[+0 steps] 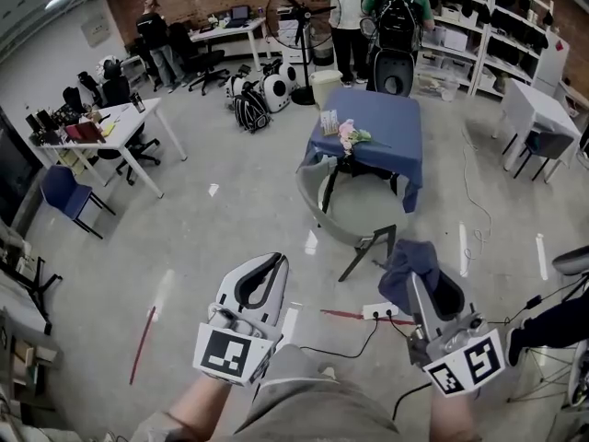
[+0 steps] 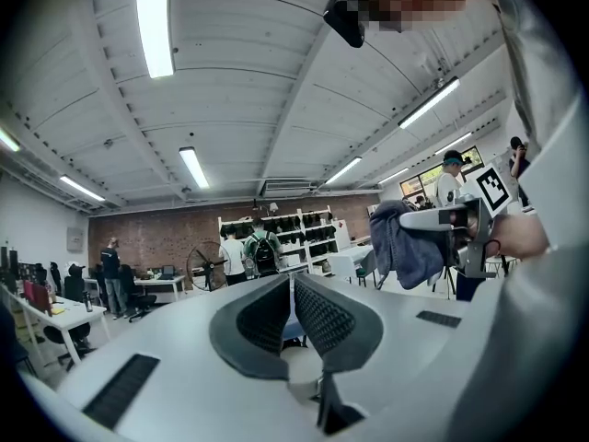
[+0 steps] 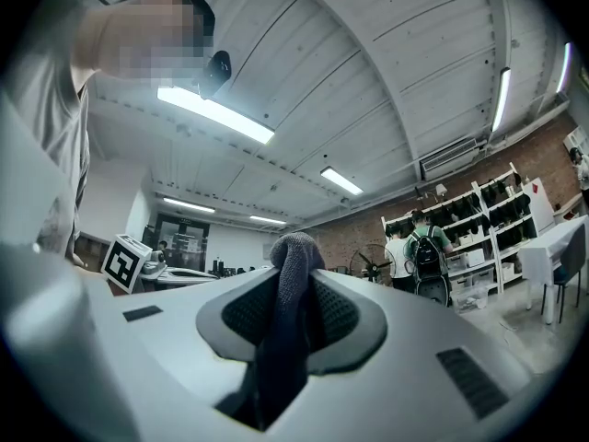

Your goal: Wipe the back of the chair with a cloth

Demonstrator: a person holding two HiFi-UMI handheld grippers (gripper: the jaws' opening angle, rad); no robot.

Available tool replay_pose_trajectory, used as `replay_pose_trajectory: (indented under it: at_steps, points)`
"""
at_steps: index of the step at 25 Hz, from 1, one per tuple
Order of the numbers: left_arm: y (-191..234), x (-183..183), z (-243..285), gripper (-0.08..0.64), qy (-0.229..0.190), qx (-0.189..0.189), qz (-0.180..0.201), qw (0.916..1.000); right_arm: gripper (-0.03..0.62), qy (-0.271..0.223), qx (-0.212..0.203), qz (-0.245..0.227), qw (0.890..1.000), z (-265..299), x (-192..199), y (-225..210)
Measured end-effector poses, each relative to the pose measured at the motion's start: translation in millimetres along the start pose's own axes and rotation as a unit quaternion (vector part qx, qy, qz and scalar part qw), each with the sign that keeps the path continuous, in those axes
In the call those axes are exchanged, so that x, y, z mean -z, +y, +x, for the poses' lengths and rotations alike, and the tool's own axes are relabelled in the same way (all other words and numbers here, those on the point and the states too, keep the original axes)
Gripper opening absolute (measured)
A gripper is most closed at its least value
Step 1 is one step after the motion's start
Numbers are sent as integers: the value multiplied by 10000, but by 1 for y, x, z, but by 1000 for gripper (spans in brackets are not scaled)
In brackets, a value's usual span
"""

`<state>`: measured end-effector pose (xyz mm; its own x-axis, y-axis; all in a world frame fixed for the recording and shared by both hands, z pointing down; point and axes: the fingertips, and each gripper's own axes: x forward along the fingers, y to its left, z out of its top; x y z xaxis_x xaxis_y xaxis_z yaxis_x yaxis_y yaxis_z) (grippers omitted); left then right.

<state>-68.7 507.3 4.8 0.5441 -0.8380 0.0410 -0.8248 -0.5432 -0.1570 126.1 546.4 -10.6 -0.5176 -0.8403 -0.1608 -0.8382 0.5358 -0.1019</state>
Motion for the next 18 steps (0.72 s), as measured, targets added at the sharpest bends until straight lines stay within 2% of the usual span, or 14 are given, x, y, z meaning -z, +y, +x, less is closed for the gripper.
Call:
replay_pose_trajectory:
  at_steps: [2, 3, 4, 5, 8, 18]
  points:
    - [5, -1, -2, 34, -102, -93, -44, 9999, 101, 29, 12, 16, 10000, -1, 2, -2]
    - [8, -1, -3, 69, -148, -158, -157, 9996, 101, 41, 5, 23, 10000, -2, 4, -3]
    - [13, -1, -3, 172, -185, -224, -276, 9992, 101, 51, -5, 20, 10000, -1, 5, -3]
    - [18, -2, -2, 213, -208, -286, -366, 9987, 101, 63, -9, 7, 10000, -1, 6, -3]
    - [28, -1, 4, 219, -186, -386, -408, 9983, 101, 93, 32, -20, 9999, 5, 6, -8]
    - [54, 24, 47, 218, -105, -323, -361, 9988, 101, 227, 111, -69, 9997, 41, 31, -35]
